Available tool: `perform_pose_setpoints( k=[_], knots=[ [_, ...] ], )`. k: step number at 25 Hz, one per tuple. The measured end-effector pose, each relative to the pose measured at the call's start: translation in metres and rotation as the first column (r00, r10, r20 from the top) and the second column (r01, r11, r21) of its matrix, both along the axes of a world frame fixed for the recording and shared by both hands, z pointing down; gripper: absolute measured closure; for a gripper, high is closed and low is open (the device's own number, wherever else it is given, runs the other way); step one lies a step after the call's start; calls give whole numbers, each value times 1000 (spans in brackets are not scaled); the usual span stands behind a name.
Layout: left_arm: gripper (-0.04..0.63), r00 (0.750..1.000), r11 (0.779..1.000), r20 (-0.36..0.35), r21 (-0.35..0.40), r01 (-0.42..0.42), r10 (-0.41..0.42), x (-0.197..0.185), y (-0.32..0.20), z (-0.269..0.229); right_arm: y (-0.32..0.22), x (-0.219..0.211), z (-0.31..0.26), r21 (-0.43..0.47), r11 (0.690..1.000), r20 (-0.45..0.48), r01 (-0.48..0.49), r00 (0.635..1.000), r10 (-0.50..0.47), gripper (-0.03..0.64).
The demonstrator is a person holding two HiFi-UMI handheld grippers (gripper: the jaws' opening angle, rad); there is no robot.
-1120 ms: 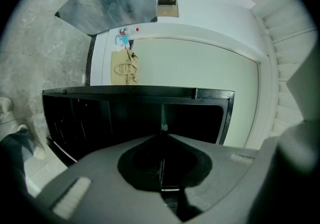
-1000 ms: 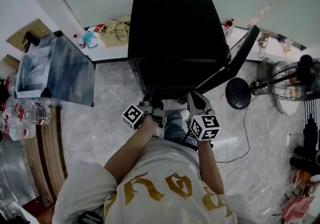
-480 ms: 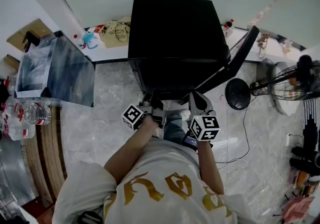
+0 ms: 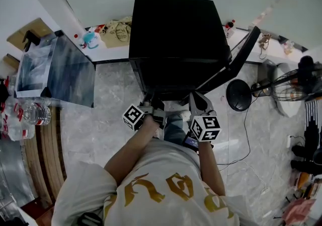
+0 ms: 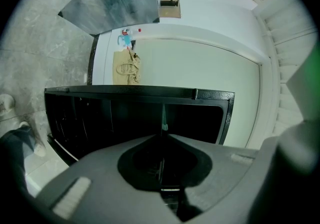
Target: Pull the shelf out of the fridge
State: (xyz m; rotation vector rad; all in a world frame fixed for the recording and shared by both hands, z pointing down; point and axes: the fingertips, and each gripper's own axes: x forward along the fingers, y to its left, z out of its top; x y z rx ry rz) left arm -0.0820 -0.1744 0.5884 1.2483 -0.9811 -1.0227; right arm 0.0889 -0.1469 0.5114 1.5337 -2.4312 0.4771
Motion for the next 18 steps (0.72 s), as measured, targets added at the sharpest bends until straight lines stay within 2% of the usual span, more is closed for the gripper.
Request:
perform_pose_setpoints(
  k=[18],
  knots=[
    [577, 1000, 1000, -7, -8, 1, -1, -1, 0, 1, 4, 2, 5, -11, 1000, -7, 2, 1000, -2, 594]
  ],
)
